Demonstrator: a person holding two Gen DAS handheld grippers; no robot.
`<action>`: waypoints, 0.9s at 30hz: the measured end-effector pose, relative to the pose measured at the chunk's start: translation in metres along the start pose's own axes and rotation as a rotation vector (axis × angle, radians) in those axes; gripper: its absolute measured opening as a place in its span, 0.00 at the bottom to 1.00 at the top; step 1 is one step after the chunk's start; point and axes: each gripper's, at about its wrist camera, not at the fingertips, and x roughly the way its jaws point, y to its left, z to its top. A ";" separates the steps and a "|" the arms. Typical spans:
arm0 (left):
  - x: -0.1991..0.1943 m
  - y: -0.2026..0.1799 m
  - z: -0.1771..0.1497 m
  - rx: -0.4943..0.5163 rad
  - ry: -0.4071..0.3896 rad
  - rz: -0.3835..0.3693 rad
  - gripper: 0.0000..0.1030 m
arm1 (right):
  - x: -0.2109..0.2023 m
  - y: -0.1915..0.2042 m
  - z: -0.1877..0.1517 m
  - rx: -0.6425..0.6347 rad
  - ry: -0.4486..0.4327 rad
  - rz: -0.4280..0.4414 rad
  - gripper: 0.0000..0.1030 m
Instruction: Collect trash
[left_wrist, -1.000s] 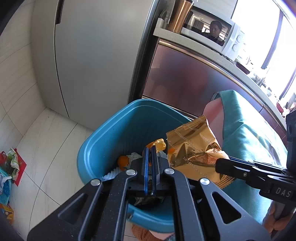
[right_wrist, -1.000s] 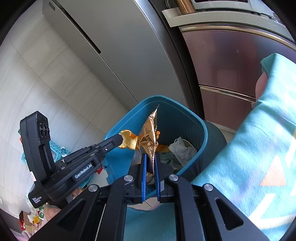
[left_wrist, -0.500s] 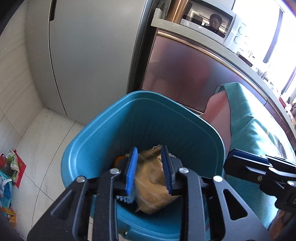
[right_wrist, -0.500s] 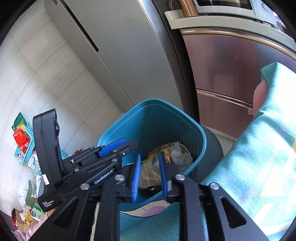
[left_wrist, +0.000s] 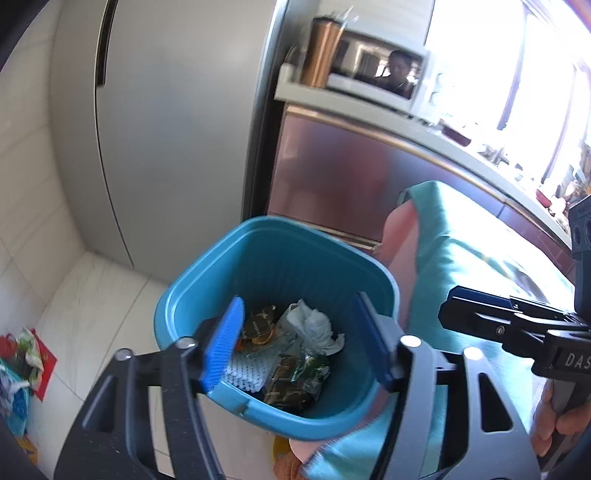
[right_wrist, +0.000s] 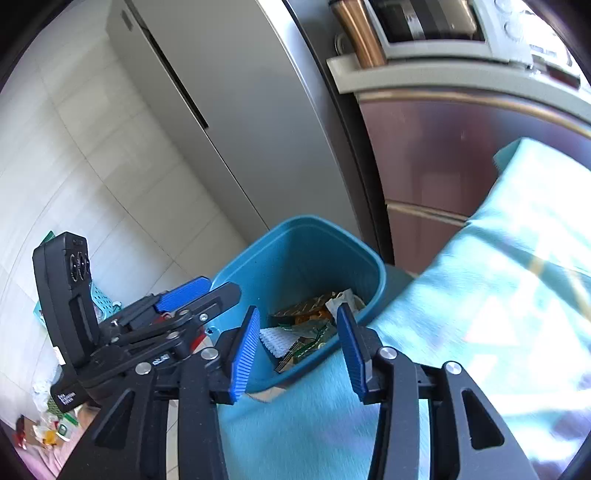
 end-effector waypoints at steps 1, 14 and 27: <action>-0.007 -0.004 0.000 0.013 -0.014 -0.005 0.69 | -0.008 0.001 -0.003 -0.009 -0.018 -0.002 0.46; -0.087 -0.057 -0.016 0.092 -0.220 -0.041 0.94 | -0.115 -0.002 -0.053 -0.099 -0.313 -0.210 0.83; -0.135 -0.130 -0.035 0.165 -0.363 -0.072 0.94 | -0.198 -0.008 -0.114 -0.059 -0.525 -0.492 0.93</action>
